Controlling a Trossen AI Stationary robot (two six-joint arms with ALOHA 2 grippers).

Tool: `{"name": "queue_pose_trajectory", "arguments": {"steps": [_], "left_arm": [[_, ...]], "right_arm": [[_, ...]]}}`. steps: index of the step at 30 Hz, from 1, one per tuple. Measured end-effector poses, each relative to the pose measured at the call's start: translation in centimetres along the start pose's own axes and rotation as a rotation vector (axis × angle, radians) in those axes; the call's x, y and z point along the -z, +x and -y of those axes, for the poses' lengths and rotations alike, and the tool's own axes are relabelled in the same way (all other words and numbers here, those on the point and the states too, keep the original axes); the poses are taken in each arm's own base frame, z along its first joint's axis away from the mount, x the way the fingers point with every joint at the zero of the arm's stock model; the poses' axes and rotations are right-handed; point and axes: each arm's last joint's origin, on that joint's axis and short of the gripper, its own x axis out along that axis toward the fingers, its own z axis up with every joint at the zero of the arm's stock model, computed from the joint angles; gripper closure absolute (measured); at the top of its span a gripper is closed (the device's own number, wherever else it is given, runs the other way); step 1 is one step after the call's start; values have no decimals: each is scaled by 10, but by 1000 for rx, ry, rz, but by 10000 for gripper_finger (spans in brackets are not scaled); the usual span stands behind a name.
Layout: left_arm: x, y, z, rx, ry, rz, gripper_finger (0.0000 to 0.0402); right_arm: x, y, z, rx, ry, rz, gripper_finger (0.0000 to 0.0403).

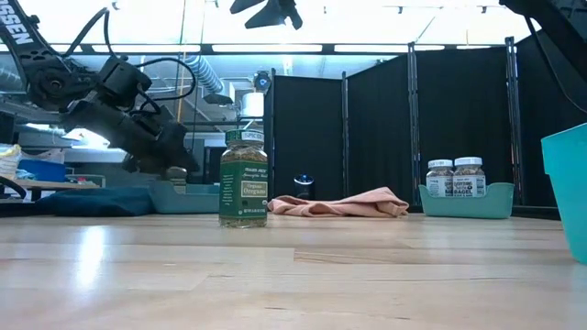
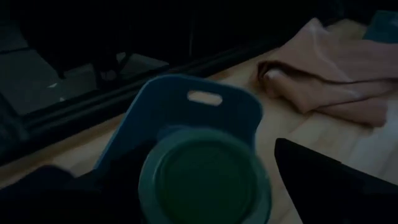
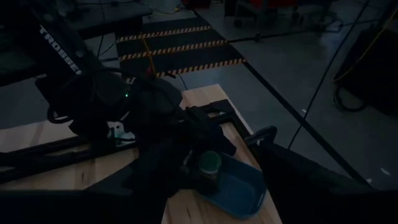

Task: Sort spices by type
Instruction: Put the right green seasoning bottle into the blue bin, then put the green seasoning bottle into the blue bin

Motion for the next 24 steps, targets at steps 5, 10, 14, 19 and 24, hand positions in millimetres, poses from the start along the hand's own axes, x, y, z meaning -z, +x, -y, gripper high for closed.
{"name": "queue_pose_trajectory", "arguments": {"steps": [5,10,14,19,24], "left_arm": [[-10,2,2,19,5,14,68],[-21,0,4,30,10,58,68],[-30,-2,5,27,53,41,68],[-47,-9,7,26,86,39,68],[-76,-25,13,81,111,104,68]], "right_arm": [[0,0,0,0,-1,0,157],[0,0,0,0,-11,0,158],[0,0,0,-1,-18,-1,154],[-3,-12,1,-2,-68,-19,151],[-5,-57,3,-5,-122,-137,150]]}}
